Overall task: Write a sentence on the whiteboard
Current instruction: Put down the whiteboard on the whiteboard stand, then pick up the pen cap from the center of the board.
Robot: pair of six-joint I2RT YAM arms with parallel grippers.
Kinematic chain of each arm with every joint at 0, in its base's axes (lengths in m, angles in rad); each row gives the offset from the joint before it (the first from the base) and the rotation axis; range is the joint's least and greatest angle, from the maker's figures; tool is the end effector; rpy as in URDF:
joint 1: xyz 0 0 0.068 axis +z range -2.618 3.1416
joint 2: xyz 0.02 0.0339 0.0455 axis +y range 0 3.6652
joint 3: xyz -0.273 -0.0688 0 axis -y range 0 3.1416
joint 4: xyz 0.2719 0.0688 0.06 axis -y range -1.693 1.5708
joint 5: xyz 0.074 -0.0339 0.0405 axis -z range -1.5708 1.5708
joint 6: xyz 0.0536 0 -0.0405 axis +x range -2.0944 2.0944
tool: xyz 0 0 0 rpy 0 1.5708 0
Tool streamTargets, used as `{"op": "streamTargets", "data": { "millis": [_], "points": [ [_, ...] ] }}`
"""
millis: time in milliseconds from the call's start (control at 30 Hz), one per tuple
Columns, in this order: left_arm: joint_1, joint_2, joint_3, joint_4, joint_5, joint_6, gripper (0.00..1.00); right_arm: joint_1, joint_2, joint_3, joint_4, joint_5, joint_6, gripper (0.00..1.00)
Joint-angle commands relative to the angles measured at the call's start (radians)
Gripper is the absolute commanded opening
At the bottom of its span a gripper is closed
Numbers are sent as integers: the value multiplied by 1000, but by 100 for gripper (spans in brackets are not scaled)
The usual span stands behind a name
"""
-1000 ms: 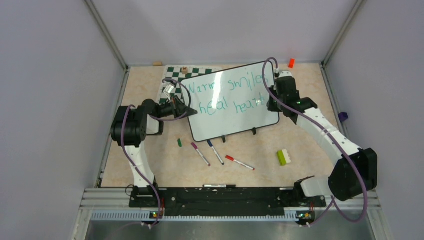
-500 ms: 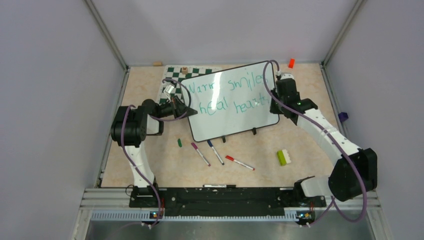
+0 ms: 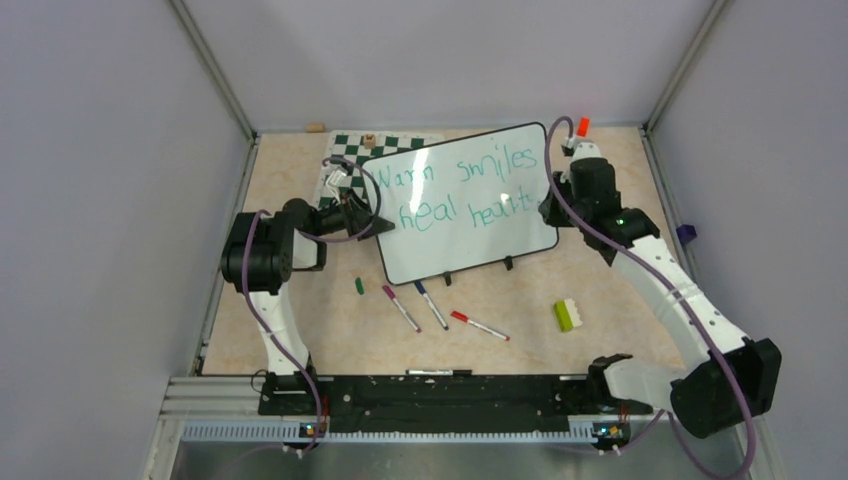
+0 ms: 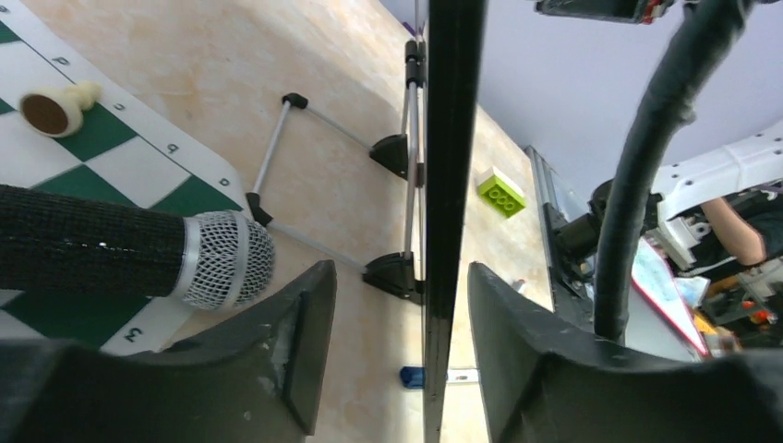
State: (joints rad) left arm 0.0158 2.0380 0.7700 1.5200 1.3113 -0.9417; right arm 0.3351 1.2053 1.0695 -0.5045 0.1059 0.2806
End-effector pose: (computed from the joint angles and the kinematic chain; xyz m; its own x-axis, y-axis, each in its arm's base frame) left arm 0.3671 -0.0460 0.1375 -0.6067 -0.2171 -0.7647 0.7499 0.1629 -0.6412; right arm 0.2871 0.0940 0.3151 -0.6105 0.0790 -0.7880 -0.0811 0.9836 0.1614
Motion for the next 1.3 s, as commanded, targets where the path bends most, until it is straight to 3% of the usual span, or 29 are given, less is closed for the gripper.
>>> {"op": "streamTargets", "data": {
  "millis": [0,67,100,467,767,833,967,1100,1200,1267],
  "points": [
    [20,-35,-12,100,-26,30,72,-9,-78,2,35,-3,-3,0],
    [30,-56,-32,100,-43,33,97,-9,-97,-10,33,-4,1,0],
    [31,-74,-47,100,-48,42,99,-9,-105,-14,33,-3,2,0],
    [72,-258,-200,100,-114,90,99,-10,-143,-20,17,4,-5,0],
    [183,-492,-447,55,-361,125,99,-9,-182,-28,8,3,-7,0],
    [185,-583,-459,-121,-387,195,99,-10,-177,-18,7,-1,-7,0],
    [184,-799,-454,-640,-534,368,99,-9,-168,7,0,-16,-8,0],
    [185,-989,-439,-888,-542,423,99,-9,-170,17,0,-27,-6,0],
    [186,-1095,-421,-1073,-661,385,99,-10,-181,17,0,-25,-4,0],
    [187,-1144,-444,-1205,-872,248,99,-8,-190,14,1,-23,-5,0]
  ]
}}
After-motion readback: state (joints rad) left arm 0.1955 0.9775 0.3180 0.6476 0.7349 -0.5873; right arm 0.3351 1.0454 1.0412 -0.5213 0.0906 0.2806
